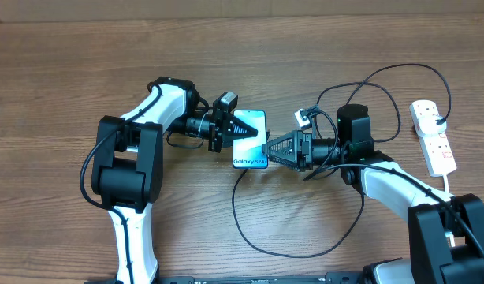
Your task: Plug charger to phone and switch on socket
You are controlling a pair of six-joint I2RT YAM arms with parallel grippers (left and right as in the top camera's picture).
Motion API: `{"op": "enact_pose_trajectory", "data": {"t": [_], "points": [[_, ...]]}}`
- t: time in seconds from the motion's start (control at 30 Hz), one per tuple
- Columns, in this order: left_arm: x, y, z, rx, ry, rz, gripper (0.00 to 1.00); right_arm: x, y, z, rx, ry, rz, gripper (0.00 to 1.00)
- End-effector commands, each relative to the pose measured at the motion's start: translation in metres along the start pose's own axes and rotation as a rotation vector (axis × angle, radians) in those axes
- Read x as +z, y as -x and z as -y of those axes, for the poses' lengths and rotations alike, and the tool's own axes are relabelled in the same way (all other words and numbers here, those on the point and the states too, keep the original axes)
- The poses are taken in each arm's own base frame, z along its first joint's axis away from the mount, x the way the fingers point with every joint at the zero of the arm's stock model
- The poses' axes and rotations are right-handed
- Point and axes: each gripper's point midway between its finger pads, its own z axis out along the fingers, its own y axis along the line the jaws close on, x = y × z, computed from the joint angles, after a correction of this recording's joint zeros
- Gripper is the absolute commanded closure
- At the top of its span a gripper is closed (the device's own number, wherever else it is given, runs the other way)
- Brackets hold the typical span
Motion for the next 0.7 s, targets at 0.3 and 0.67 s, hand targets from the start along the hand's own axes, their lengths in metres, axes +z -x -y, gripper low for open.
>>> {"op": "enact_pose_trajectory", "data": {"t": [0.3,0.67], "points": [[-0.021,0.009,0.016,0.054,-0.052,0.059,0.96,-0.001,0.003,0.003,0.052,-0.013,0.015,0.00],[-0.094,0.015,0.003,0.000,-0.008,0.214,0.96,-0.002,0.037,0.022,0.206,-0.292,0.119,0.01]]}}
